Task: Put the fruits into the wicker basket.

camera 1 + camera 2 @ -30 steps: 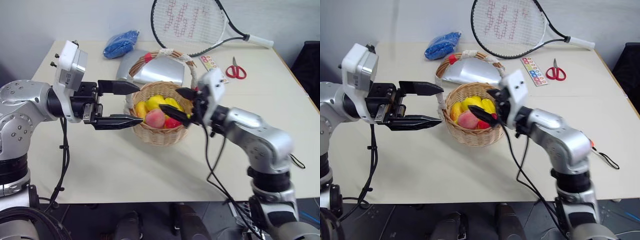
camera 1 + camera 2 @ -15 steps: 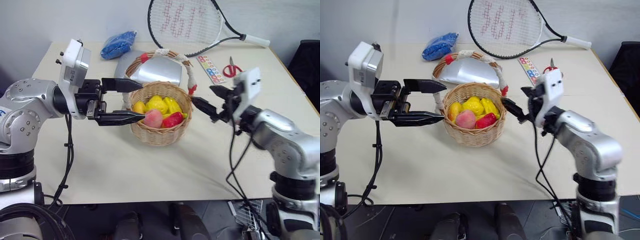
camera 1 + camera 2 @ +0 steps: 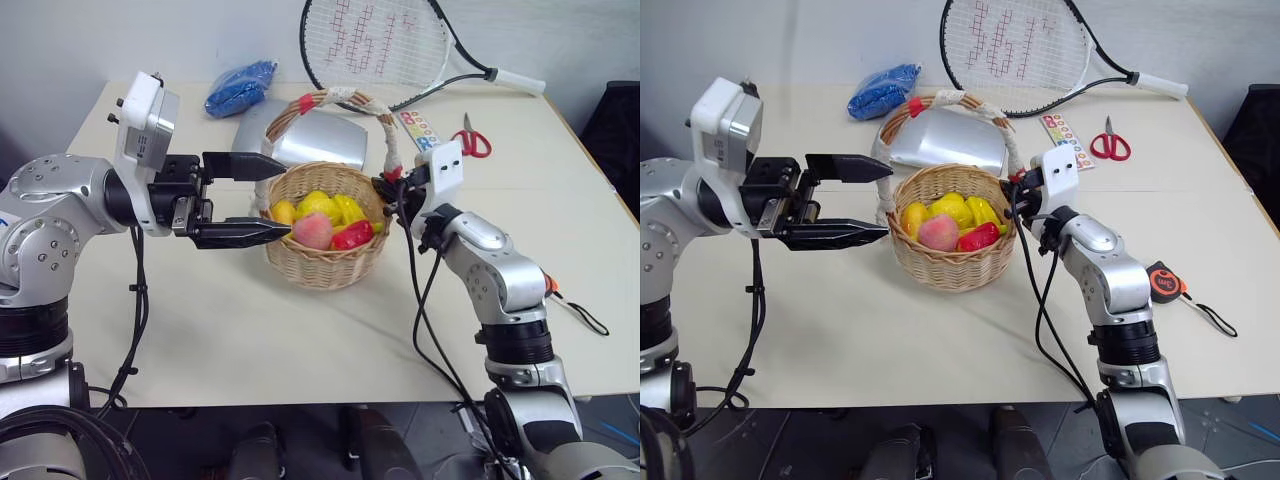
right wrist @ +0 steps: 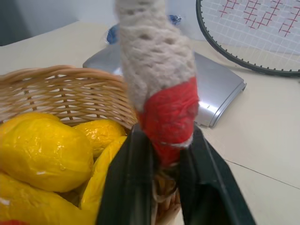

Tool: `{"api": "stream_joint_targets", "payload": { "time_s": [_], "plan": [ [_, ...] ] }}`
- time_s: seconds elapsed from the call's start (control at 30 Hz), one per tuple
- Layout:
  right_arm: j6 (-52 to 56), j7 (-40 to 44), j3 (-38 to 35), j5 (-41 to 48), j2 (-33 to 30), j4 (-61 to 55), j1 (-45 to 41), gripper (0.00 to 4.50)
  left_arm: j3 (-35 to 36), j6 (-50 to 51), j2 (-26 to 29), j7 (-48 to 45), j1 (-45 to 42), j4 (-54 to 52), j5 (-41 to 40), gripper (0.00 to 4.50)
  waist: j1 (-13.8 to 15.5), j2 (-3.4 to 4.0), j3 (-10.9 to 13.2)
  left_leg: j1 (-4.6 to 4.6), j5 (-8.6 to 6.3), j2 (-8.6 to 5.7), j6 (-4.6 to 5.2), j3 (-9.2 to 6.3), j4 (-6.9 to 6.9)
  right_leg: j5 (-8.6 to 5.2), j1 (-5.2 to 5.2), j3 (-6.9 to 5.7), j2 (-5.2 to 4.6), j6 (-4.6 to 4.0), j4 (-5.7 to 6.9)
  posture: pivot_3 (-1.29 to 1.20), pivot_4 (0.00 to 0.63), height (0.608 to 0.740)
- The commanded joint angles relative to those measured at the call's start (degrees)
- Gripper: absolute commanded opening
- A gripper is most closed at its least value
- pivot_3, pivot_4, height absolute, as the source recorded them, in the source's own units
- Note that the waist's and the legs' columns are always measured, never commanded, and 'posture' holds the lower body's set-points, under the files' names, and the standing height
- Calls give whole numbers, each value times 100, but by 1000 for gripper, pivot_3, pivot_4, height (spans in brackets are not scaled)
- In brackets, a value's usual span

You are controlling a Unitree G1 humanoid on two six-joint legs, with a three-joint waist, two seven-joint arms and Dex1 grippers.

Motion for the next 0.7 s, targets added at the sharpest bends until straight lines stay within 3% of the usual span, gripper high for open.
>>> {"api": "stream_joint_targets", "payload": {
  "time_s": [0.03,0.17,0.33,0.57,0.7],
  "plan": [
    [1,171,-610,297,-338,-746,98,245,91,-70,31,2,-37,-96,-15,4500,10,0,0,-1,0,0,0,0,0,0,0,0,0,0,-1,0,150,740],
    [146,434,-1424,523,-1155,-1050,302,245,42,-79,-46,-12,-113,46,-8,4500,67,2,2,-3,-1,-8,3,-2,2,0,1,-3,-2,0,-2,0,150,740],
    [-25,574,-2201,272,-2170,-420,621,245,23,20,-110,-122,-168,130,-115,4500,140,2,1,0,-5,-12,9,1,7,0,4,0,1,1,-28,0,150,740],
    [-1120,272,-2504,-172,-2076,1369,605,245,-103,-24,-251,-211,-250,311,-19,4500,58,4,2,18,-4,-15,6,24,9,2,8,25,21,3,-24,0,150,740],
    [-1894,576,-2447,-193,-1956,2046,651,1507,-161,-7,-350,-189,-323,397,-9,4500,-1,7,4,19,-1,-10,2,28,4,2,6,31,21,3,-21,0,150,740]
  ]
}}
